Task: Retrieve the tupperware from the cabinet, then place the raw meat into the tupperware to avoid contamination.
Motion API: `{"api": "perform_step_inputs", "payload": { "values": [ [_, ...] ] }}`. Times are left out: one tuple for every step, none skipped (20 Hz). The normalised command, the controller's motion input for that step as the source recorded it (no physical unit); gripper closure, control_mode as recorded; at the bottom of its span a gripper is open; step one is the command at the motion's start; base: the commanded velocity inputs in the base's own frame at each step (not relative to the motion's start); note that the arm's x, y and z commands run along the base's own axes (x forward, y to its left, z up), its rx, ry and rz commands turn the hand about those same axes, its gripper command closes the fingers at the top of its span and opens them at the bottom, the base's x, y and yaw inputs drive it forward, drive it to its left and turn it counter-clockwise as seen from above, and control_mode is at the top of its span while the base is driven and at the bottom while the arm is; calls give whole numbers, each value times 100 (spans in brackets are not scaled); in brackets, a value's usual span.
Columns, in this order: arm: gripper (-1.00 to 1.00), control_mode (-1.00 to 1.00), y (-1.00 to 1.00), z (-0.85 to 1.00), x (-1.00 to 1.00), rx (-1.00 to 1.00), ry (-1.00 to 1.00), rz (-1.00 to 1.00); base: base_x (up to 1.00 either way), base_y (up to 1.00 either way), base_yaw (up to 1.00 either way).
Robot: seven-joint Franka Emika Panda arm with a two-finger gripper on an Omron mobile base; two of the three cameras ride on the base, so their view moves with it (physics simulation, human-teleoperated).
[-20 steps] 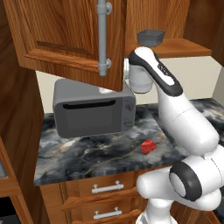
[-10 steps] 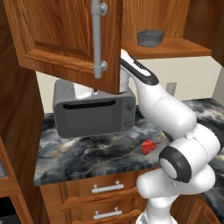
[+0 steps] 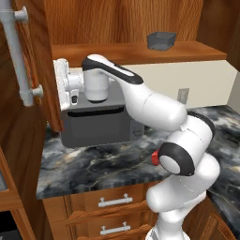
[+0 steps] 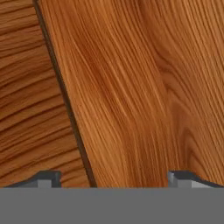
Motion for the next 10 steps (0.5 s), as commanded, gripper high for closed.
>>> {"api": "perform_step_inputs", "payload": {
  "values": [
    [-100,-100,100,0,-2,0,-16,-8,0,0,0],
    [-100,-100,97,0,-6,0,-21,-12,0,0,0],
    [-100,-100,82,0,-2,0,-23,-17,0,0,0],
    [-100,-100,66,0,0,-3,-22,-18,0,0,0],
    [-100,-100,52,0,0,-5,-15,-18,0,0,0],
    [-100,-100,40,-3,0,-5,-8,-16,0,0,0],
    [-100,-100,17,-3,0,-6,0,-4,0,0,0],
    [-100,-100,13,-5,0,-6,0,0,0,0,0],
    [-100,-100,14,-4,0,-5,0,0,0,0,0],
    [-100,-100,10,0,0,-3,-1,0,0,0,0]
  ]
}}
